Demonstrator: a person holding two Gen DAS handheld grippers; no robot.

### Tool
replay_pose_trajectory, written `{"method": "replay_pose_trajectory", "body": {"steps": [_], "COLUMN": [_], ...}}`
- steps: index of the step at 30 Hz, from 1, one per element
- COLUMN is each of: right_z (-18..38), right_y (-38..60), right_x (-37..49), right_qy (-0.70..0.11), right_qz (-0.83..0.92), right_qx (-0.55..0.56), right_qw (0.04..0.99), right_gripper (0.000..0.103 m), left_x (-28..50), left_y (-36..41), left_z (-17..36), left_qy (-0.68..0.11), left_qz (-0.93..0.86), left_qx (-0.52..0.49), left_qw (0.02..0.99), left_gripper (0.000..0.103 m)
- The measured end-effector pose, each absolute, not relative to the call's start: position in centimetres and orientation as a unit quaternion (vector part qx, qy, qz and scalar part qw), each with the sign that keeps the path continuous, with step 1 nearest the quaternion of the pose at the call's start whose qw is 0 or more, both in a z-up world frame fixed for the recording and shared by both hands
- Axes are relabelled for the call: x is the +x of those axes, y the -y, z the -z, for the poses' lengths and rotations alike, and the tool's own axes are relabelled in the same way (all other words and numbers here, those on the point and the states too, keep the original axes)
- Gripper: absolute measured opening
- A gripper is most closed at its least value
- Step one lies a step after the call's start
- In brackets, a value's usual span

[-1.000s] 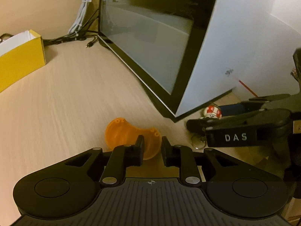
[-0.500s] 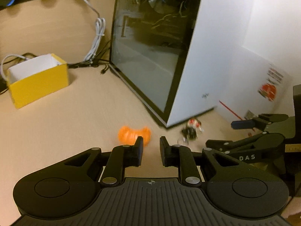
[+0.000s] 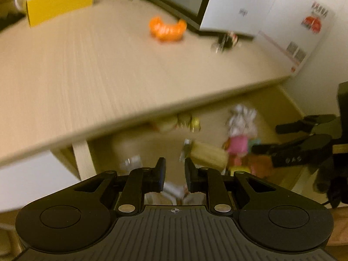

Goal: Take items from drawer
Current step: 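Move both tools back down into the open drawer toward the remaining toys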

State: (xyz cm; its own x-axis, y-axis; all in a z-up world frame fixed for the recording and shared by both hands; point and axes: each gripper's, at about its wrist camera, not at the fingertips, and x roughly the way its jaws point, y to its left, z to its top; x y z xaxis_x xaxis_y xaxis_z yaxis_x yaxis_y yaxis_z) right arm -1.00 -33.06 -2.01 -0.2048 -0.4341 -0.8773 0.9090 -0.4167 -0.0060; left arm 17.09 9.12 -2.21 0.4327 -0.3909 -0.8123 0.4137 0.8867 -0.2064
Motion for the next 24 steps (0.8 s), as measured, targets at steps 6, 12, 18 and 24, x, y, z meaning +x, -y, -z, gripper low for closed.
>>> {"method": "replay_pose_trajectory", "body": {"steps": [6, 12, 18, 24], "right_z": [2.8, 3.4, 3.4, 3.3], "right_y": [31.3, 30.0, 29.1, 28.6], "right_x": [-1.2, -0.4, -0.5, -0.3], "right_qy": [-0.248, -0.253, -0.244, -0.244], "right_qz": [0.724, 0.711, 0.701, 0.705], "right_qx": [0.450, 0.459, 0.482, 0.485], "right_qw": [0.460, 0.470, 0.466, 0.455], "right_gripper": [0.073, 0.065, 0.064, 0.064], "left_x": [16.8, 17.6, 18.3, 19.8], "left_y": [-8.1, -6.4, -4.3, -4.7], "left_z": [3.4, 3.4, 3.8, 5.3], "left_qy": [-0.495, -0.492, -0.487, -0.480], "left_qz": [0.242, 0.248, 0.255, 0.157], "left_qx": [0.016, 0.026, 0.031, -0.018], "left_qw": [0.835, 0.834, 0.834, 0.863], "left_gripper": [0.021, 0.021, 0.021, 0.021]}}
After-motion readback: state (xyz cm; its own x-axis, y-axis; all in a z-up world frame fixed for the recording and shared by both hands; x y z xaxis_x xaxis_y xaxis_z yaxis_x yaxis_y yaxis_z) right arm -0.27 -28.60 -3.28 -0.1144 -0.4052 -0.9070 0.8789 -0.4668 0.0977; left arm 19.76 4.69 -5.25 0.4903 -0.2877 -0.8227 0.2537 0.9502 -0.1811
